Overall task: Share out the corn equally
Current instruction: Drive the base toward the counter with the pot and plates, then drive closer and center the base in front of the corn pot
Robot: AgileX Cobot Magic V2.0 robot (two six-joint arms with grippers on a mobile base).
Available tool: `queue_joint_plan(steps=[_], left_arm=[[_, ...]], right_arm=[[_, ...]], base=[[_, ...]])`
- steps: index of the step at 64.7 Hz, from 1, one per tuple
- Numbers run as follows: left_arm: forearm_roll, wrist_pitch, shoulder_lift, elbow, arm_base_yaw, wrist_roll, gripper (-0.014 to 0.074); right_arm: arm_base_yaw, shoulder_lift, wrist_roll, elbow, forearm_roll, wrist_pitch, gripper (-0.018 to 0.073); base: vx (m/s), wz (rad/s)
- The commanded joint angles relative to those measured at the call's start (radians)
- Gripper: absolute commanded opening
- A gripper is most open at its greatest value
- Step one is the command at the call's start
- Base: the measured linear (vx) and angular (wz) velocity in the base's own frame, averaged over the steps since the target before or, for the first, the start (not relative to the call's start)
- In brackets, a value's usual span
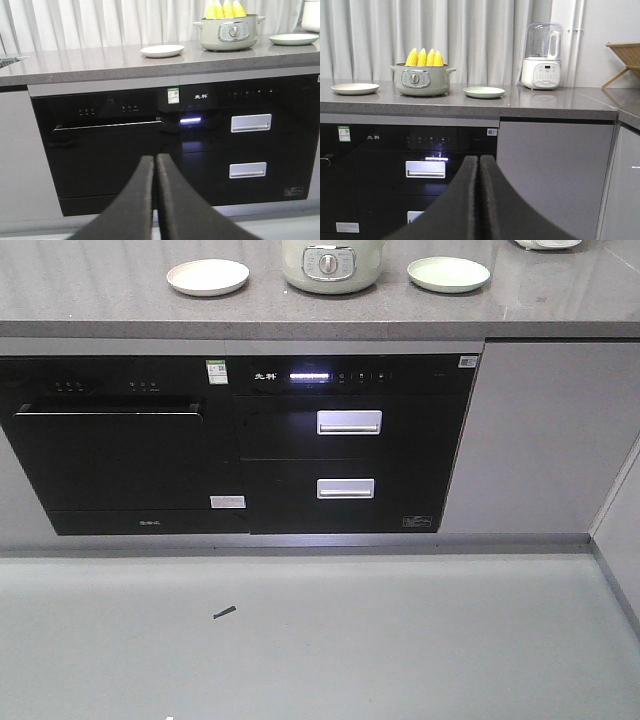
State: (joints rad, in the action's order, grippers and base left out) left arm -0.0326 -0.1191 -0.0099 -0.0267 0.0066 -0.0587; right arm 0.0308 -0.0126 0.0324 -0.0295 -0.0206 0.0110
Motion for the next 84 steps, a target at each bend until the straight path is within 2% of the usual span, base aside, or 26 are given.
queue_joint_plan(steps=[1,84], left_arm=[[-0.003,0.076,-0.017,0.002,0.002,0.008,-0.0006],[-0.003,0.076,-0.017,0.002,0.002,0.008,-0.0006]], right_arm=[[0.006,-0.005,-0.008,-0.010,-0.009,0.075,-0.0004],[0.006,-0.005,-0.008,-0.010,-0.009,0.075,-0.0004]], base=[[0.07,0.02],[0.11,0.01]])
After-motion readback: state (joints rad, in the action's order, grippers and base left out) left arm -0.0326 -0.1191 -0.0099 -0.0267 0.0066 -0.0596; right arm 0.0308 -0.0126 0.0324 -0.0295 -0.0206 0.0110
